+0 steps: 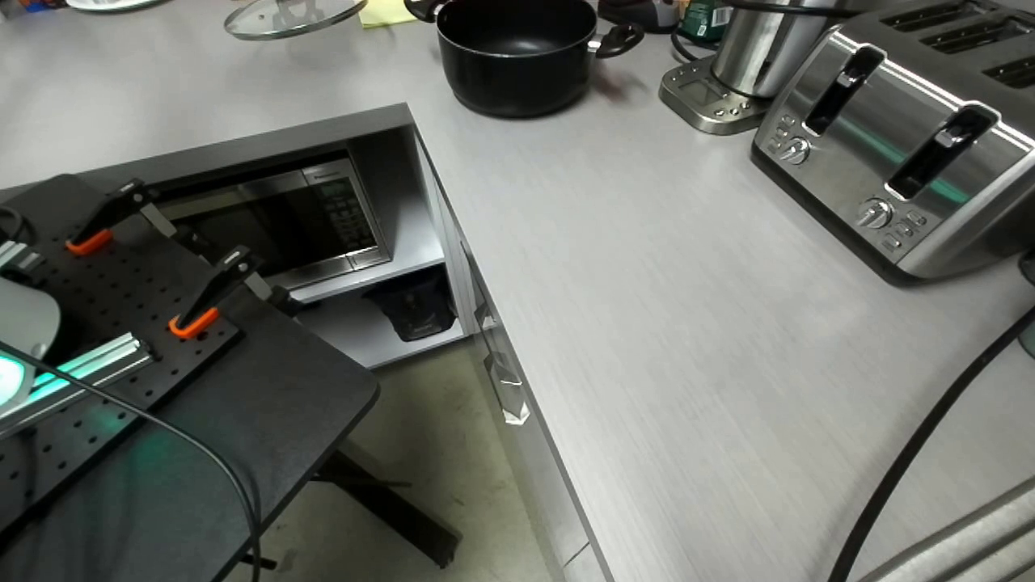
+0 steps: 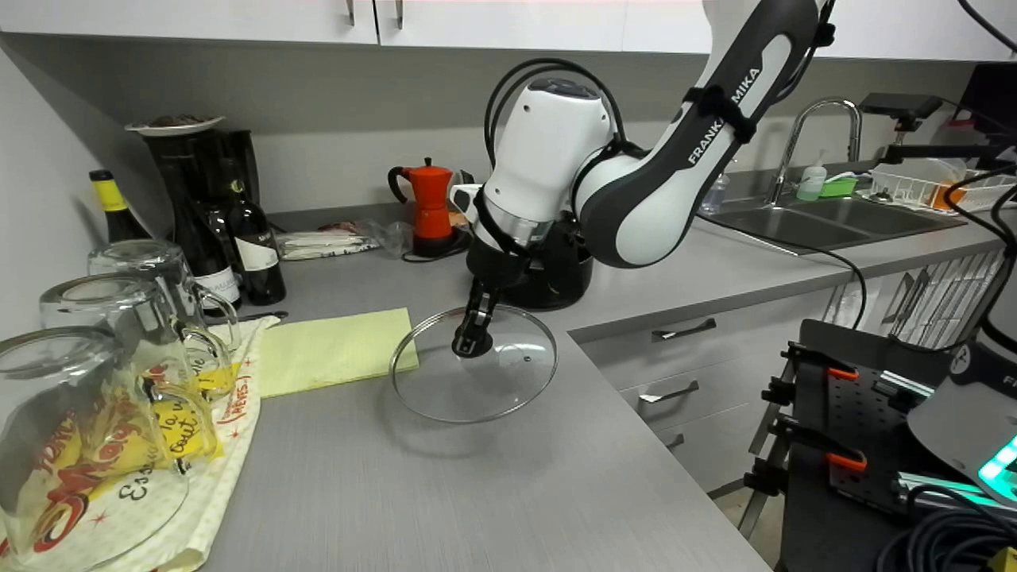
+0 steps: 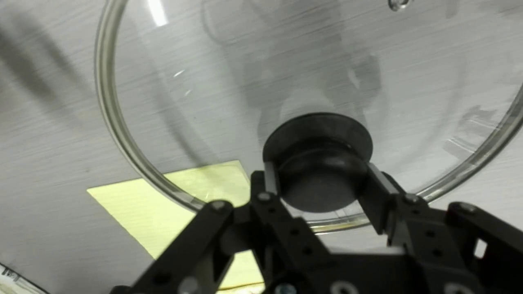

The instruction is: Remove the glass lid from the black pot

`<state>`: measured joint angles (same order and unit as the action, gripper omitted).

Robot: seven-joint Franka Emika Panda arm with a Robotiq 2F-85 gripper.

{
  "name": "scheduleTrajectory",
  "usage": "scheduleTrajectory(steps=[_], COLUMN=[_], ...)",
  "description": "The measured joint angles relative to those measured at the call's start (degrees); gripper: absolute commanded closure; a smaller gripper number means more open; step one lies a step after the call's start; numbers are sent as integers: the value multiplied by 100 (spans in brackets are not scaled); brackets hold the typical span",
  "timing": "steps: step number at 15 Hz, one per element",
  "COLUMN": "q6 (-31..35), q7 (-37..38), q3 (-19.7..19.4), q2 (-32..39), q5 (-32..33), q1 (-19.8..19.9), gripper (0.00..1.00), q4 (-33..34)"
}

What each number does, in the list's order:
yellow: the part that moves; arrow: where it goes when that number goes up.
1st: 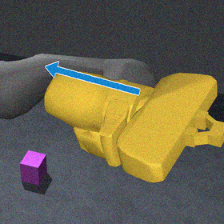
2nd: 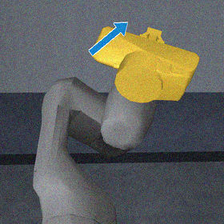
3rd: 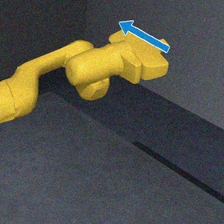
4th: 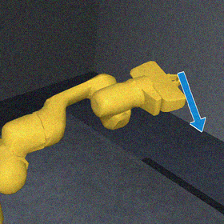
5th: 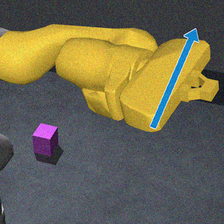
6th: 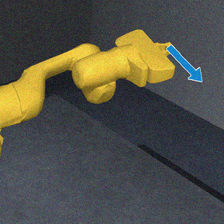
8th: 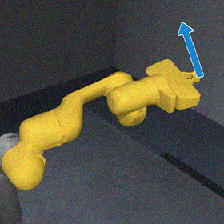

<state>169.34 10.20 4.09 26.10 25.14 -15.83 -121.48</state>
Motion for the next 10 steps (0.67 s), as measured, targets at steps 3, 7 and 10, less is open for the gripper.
scheduleTrajectory(steps=[3, 7, 10], q6=[318, 619, 644], q7=[-501, -1462, -1989], q3=[130, 800, 1324], q2=[236, 551, 847], q5=[-231, -872, -1101], q1=[98, 665, 1174], gripper=[75, 75, 75], q4=[102, 235, 386])
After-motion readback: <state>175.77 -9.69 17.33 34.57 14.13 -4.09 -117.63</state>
